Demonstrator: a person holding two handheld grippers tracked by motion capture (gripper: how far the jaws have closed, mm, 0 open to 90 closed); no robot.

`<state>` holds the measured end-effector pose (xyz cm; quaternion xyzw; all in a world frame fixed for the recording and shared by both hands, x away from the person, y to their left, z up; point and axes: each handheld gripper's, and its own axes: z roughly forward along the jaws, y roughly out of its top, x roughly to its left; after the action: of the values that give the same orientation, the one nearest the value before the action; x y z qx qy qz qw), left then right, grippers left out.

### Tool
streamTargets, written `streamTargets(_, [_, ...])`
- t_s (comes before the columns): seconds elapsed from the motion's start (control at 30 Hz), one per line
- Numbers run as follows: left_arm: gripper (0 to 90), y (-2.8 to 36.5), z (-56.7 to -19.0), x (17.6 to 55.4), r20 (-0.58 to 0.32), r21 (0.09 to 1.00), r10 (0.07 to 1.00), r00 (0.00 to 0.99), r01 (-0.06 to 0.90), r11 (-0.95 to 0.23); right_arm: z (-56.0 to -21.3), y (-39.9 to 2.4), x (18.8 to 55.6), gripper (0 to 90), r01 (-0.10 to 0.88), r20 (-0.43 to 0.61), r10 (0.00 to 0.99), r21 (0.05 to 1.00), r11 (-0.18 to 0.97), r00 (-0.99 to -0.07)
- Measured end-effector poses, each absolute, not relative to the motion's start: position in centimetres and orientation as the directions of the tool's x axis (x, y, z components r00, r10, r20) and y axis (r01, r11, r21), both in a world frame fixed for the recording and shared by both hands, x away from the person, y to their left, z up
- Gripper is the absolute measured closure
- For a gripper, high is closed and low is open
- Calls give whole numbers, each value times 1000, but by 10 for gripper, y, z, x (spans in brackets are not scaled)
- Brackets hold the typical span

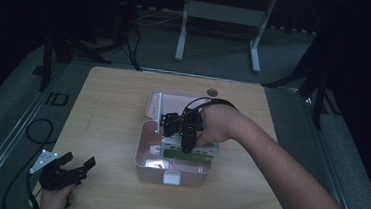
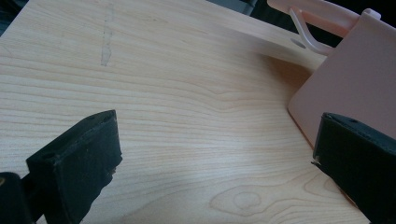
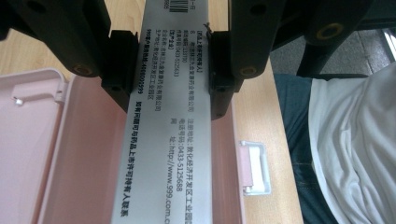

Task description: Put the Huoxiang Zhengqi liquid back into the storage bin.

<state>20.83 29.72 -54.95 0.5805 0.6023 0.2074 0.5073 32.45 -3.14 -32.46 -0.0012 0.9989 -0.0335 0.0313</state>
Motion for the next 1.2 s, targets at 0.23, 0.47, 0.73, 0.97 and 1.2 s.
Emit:
streamTargets(0.23, [12,297,-549,208,-369,840,911,184,485,242,-339,-31,331,618,0,-38,-2,-68,998,-999])
streamTargets(0.47, [12,297,-550,208,-371,840,911,183,485,244,-356,-31,336,618,12,-32,9,-88,996,-999])
streamTargets(0.73, [12,297,-550,209,-371,838,910,184,489,243,-370,-28,336,618,-4,-29,-7,-104,995,-1000])
streamTargets(0.97, [12,298,-550,209,-372,838,910,183,489,244,-381,-25,332,618,-17,-44,-23,-122,992,-999])
streamTargets(1.2, [12,298,-550,209,-373,838,910,183,487,246,-389,-24,327,617,-44,-60,-50,-112,993,-997])
